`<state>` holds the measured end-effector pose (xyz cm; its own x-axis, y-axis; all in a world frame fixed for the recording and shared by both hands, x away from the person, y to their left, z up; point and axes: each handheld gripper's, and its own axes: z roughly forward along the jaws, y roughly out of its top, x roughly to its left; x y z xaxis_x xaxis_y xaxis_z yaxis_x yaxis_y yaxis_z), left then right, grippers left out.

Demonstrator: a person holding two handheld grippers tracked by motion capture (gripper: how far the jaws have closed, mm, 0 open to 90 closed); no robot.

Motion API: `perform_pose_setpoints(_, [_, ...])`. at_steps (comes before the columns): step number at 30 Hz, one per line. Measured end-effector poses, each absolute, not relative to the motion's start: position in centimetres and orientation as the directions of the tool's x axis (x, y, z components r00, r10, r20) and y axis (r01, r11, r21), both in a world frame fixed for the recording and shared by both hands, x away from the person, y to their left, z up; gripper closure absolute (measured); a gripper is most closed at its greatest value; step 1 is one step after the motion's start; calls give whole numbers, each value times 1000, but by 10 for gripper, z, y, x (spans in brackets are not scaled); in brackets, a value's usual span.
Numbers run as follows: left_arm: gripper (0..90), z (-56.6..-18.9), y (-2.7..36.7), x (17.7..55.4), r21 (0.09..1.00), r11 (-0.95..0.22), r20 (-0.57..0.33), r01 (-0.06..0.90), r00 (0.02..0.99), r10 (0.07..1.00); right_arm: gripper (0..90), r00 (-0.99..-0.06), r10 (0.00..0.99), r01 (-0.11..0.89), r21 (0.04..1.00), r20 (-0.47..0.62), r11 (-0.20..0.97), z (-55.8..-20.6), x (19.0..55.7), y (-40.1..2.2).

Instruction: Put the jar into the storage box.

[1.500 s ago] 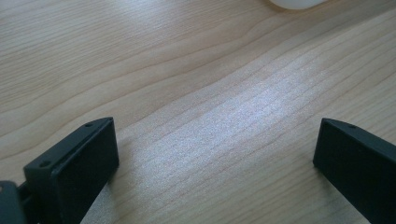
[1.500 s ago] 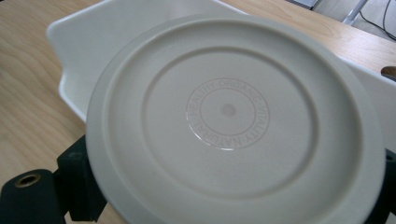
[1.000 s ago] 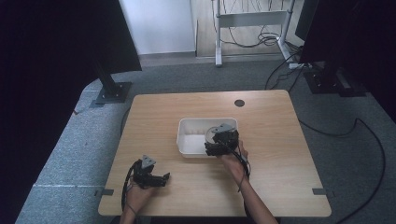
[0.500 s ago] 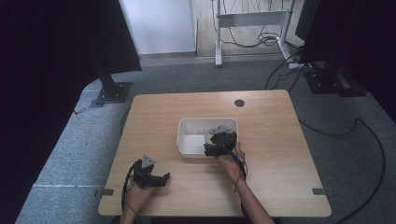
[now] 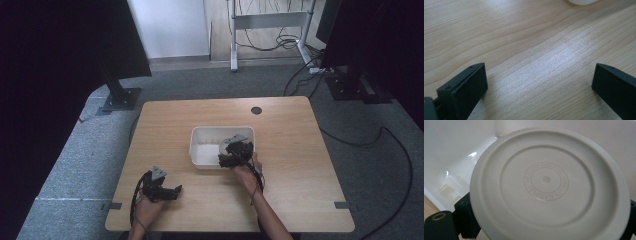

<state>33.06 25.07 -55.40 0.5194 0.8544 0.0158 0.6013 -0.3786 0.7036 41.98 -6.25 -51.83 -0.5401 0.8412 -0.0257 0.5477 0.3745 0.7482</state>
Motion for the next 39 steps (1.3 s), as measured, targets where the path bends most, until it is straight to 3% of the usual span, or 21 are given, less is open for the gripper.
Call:
perform_pose_setpoints(11, [0, -554, 251, 331, 704, -379, 16, 601, 519, 854, 86, -550, 835, 564, 740, 4, 367, -518, 422, -64])
perform_pose_setpoints(16, [0, -554, 251, 331, 704, -379, 16, 601, 519, 854, 32, -562, 827, 568, 731, 8, 379, -518, 422, -62])
perform_pose_setpoints(39, [0, -554, 251, 331, 704, -378, 16, 601, 519, 855, 35, -565, 825, 534, 751, -25, 389, -492, 412, -66])
